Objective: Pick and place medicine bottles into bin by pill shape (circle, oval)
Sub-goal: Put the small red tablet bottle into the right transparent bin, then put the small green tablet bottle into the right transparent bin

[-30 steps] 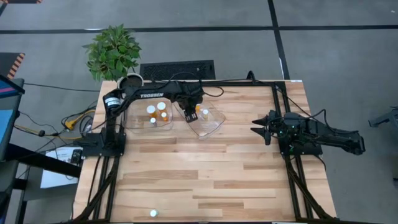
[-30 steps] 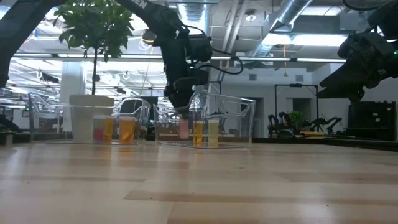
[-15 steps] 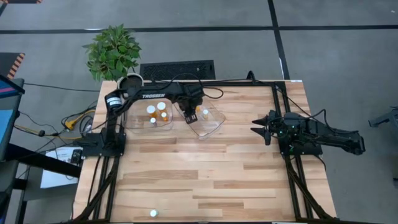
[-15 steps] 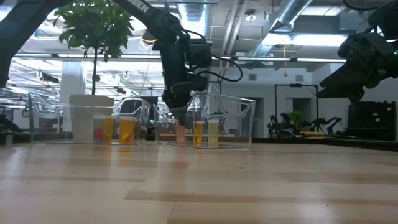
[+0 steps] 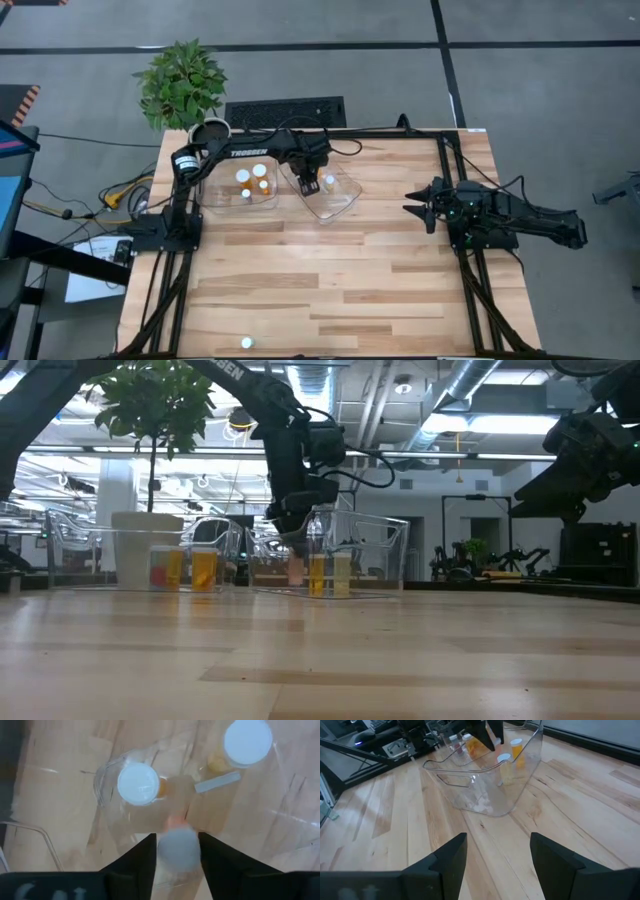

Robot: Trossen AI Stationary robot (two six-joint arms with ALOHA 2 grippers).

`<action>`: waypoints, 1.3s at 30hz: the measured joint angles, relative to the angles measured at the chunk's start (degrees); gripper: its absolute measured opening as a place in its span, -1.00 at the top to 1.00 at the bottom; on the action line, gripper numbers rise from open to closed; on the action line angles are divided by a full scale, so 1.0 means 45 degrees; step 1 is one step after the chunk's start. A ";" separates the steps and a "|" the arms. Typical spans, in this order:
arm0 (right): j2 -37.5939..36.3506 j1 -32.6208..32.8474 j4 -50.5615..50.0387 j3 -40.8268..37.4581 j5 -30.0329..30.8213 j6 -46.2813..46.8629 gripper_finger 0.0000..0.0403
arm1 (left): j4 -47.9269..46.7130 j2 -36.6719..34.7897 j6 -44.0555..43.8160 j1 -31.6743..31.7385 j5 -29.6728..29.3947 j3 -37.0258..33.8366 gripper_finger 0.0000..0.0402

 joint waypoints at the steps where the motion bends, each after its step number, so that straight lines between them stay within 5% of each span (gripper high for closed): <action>1: 0.0005 0.0000 0.0000 0.0000 0.0000 0.0000 -0.12 | -0.0044 0.0000 0.0044 0.0000 0.0005 0.0014 0.28; 10: 0.0005 0.0000 0.0000 0.0000 0.0000 -0.0010 -0.12 | -0.0134 0.0000 0.0151 0.0000 -0.0165 0.0038 -0.09; 19: 0.0003 0.0000 0.0000 0.0000 0.0000 -0.0016 -0.12 | -0.0713 -0.0215 0.0188 0.0000 -0.0768 0.0231 -0.24; 28: 0.0005 0.0000 0.0005 -0.0002 0.0000 -0.0029 -0.12 | -0.3961 -0.0238 -0.0029 -0.0416 -0.0384 0.3095 -0.25; 33: 0.0001 0.0000 0.0005 0.0000 0.0000 -0.0024 -0.12 | -0.6591 -0.0267 -0.0834 -0.1730 0.0973 0.5003 -0.25; 39: 0.0005 0.0000 0.0005 0.0000 0.0000 -0.0024 -0.12 | -0.8360 -0.0287 -0.2861 -0.4960 0.1061 0.5636 -0.25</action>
